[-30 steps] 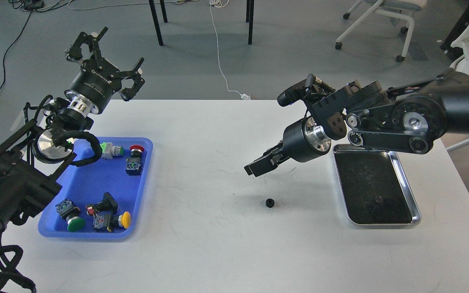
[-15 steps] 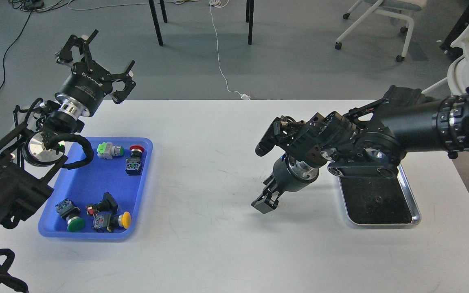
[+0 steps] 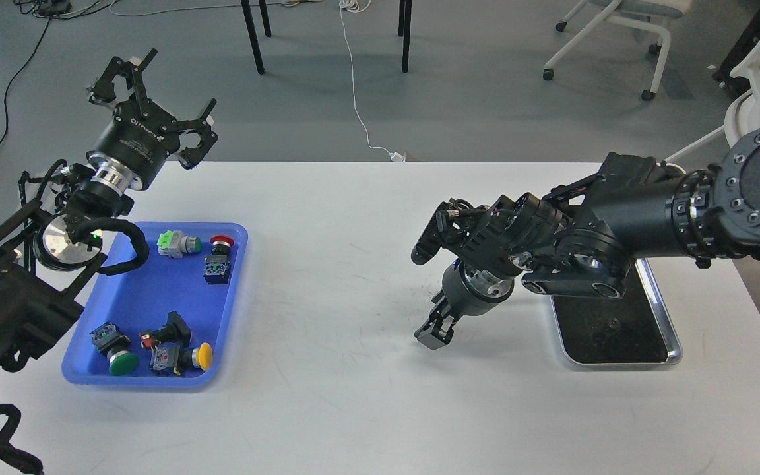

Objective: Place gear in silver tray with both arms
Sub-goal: 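Close the right gripper on the black gear and lift it, then carry the gear over the silver tray and open the right gripper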

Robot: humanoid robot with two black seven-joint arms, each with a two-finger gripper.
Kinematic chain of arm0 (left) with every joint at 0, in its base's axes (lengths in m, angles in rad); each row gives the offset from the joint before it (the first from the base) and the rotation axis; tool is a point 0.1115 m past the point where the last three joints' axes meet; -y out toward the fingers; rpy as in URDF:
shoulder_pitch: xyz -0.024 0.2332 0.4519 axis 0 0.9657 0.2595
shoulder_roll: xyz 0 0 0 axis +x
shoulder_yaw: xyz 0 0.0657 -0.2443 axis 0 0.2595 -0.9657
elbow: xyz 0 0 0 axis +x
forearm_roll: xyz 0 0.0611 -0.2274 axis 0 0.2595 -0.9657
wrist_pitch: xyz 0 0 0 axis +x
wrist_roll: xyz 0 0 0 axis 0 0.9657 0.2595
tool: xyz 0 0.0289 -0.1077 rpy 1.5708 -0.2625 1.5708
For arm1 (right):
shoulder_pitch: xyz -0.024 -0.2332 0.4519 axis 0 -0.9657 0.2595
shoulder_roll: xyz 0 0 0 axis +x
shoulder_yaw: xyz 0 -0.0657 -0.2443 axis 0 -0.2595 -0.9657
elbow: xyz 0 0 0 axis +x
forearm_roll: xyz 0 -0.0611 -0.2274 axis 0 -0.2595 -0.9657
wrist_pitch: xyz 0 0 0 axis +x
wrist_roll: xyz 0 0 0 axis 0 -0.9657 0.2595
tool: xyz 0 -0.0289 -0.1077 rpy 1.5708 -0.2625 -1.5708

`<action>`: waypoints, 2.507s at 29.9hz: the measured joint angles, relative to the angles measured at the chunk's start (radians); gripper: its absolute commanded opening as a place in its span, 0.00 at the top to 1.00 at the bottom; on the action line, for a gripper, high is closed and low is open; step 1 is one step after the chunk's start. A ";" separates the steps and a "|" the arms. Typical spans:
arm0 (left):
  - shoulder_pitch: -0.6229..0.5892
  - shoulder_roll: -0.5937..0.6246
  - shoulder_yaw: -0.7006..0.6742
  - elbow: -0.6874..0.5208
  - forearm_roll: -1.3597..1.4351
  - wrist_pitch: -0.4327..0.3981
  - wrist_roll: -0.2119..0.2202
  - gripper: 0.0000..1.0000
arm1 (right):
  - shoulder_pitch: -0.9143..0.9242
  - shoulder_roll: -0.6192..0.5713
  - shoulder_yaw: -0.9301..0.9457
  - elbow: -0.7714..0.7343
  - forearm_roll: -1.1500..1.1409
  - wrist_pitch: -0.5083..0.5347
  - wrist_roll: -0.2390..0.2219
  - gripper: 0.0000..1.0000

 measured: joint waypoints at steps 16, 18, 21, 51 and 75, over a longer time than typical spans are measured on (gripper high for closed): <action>0.005 0.000 -0.003 0.000 0.002 0.000 0.000 0.03 | -0.071 0.000 0.001 -0.048 0.003 -0.018 0.000 0.55; 0.005 0.000 -0.003 0.000 0.002 0.000 0.000 0.03 | -0.071 0.000 0.001 -0.049 0.003 -0.018 0.000 0.63; 0.006 0.000 -0.003 0.000 0.003 0.001 -0.001 0.03 | -0.071 0.000 0.001 -0.049 0.002 -0.018 0.000 0.71; 0.010 0.043 -0.002 0.000 0.003 0.001 0.000 0.03 | 0.011 -0.375 -0.089 -0.026 -0.297 -0.062 -0.004 0.75; 0.002 0.036 0.012 -0.023 0.011 0.018 0.006 0.03 | -0.122 -0.611 0.068 -0.037 -0.374 -0.195 -0.001 0.04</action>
